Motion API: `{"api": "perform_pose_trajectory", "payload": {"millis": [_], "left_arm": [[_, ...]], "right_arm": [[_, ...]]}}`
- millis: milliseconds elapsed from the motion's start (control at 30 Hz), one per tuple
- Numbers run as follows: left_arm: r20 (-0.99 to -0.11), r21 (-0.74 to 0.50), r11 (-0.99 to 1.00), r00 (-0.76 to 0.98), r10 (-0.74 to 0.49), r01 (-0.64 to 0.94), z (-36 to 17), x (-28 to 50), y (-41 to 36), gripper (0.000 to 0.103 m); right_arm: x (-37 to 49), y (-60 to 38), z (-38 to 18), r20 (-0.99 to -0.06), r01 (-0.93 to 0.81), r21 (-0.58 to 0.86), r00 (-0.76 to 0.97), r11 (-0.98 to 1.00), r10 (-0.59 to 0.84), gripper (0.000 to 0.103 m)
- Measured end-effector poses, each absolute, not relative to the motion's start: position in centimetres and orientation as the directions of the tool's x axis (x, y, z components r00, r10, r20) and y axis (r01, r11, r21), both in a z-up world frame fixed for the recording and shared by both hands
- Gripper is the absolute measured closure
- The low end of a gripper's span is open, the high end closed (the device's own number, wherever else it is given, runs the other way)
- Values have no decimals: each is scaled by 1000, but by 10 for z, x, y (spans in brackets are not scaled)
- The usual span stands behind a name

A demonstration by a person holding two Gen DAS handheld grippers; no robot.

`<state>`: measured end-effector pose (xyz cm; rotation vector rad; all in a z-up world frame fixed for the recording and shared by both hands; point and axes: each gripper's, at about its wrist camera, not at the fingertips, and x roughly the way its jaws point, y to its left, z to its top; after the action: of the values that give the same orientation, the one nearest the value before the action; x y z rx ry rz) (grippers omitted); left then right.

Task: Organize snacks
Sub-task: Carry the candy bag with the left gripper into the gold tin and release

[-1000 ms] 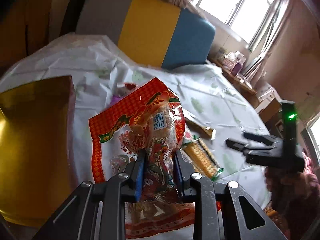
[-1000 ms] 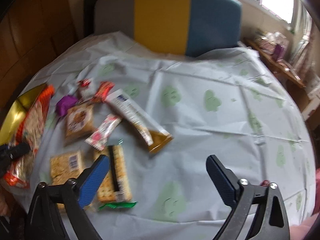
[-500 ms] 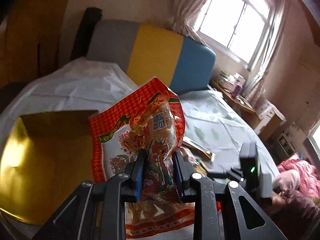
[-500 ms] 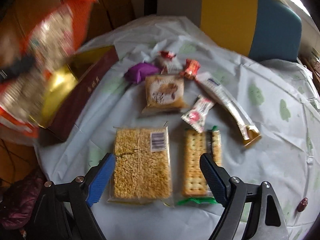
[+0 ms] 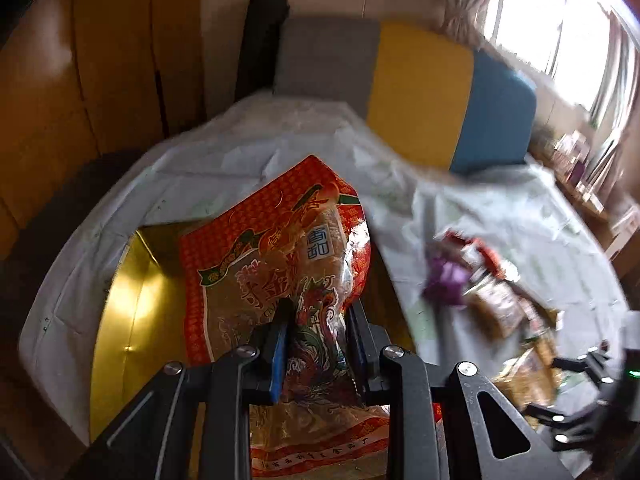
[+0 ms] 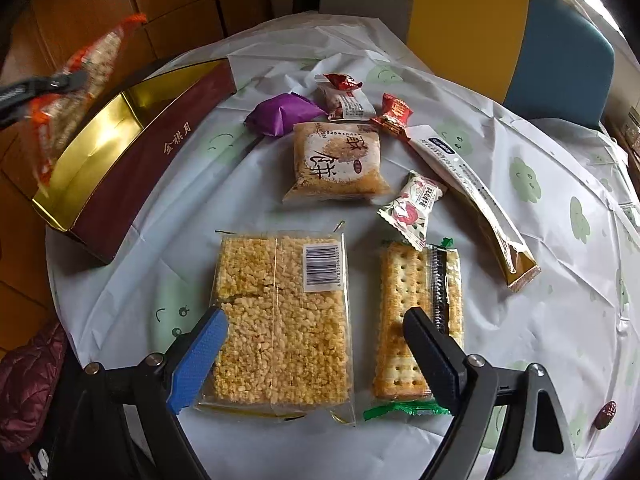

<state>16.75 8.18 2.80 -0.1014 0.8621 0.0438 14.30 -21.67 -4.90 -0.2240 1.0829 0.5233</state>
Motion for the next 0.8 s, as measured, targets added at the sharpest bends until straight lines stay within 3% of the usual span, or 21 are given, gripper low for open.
{"api": "perform_pose_trajectory", "payload": {"millis": [100, 167, 300, 800], "left_arm": [[-801, -25, 996, 598, 28, -81, 2, 192, 69, 75], [-809, -53, 995, 587, 7, -85, -9, 200, 69, 67], [-804, -88, 989, 594, -2, -116, -21, 204, 68, 64], [-720, -96, 981, 692, 50, -171, 16, 134, 61, 61]], "right_arm": [[145, -216, -50, -882, -511, 76, 366, 856, 296, 12], [145, -216, -50, -881, -511, 74, 369, 856, 297, 12], [145, -216, -51, -876, -516, 67, 378, 854, 298, 12], [145, -217, -50, -873, -516, 68, 383, 854, 301, 11]]}}
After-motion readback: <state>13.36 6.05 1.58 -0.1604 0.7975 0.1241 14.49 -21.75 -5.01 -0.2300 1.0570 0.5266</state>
